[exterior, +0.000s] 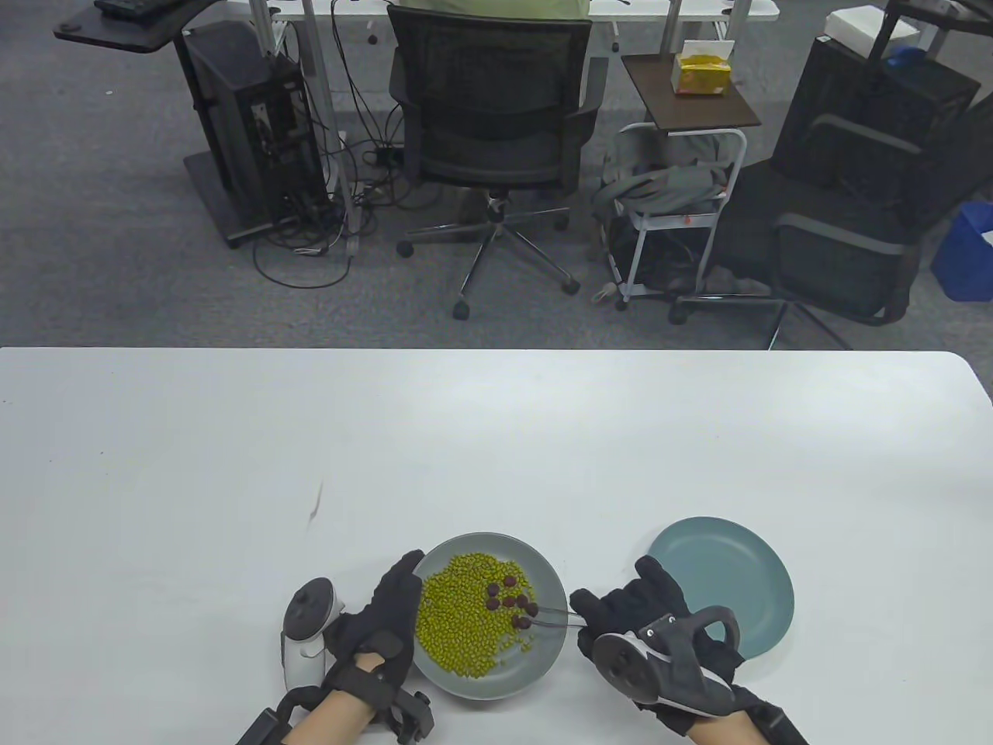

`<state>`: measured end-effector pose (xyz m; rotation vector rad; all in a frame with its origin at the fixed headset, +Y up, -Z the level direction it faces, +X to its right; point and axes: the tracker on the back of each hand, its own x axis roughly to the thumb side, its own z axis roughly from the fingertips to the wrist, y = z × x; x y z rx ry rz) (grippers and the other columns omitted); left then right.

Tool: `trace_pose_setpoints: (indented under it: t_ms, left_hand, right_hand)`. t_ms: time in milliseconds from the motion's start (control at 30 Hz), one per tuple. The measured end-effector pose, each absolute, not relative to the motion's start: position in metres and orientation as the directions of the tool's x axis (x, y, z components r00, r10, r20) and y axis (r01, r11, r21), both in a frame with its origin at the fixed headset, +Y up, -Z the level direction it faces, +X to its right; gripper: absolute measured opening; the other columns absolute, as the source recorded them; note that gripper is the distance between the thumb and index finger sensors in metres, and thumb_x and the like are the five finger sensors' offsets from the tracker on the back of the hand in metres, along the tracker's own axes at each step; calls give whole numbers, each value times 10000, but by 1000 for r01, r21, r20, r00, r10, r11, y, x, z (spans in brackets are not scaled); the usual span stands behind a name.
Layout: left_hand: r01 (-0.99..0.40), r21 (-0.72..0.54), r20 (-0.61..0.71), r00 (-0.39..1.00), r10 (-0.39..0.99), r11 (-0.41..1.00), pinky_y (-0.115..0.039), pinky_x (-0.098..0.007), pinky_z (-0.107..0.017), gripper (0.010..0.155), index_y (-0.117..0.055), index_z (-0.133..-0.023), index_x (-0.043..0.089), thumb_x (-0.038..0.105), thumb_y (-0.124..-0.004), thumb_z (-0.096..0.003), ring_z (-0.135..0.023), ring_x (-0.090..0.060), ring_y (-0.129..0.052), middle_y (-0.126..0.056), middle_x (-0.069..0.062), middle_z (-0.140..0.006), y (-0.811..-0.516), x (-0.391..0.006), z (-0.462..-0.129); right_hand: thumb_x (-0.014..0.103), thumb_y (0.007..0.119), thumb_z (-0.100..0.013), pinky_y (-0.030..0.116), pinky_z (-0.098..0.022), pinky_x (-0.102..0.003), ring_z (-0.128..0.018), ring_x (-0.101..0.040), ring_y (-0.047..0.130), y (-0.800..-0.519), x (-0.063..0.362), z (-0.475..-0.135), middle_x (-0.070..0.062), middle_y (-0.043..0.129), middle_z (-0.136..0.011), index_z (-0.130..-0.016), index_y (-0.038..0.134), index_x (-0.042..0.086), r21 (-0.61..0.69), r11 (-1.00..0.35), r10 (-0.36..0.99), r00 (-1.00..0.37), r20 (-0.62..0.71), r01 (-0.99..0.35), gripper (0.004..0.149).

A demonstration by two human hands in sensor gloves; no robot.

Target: Pick cranberries with tweezers into plate

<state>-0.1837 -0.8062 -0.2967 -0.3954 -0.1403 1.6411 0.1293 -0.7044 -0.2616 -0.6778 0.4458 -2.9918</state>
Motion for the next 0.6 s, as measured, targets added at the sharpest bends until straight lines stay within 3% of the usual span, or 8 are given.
trace_pose_setpoints:
  t_ms: [600]
  left_hand:
    - [-941,-310,-170,-88,982,-138,-890,-341,-293,618,-347,-1042,234,490,-570,-525,-486,-250,-1019,-671,-48,-950,-808,-185,-295]
  right_hand:
    - [517,792,-336,557,-742,-466,-532,-106,948,-696,141,-263,162,913,-458,-755,864,325,-315,-940,-3,-918,397,-134,466]
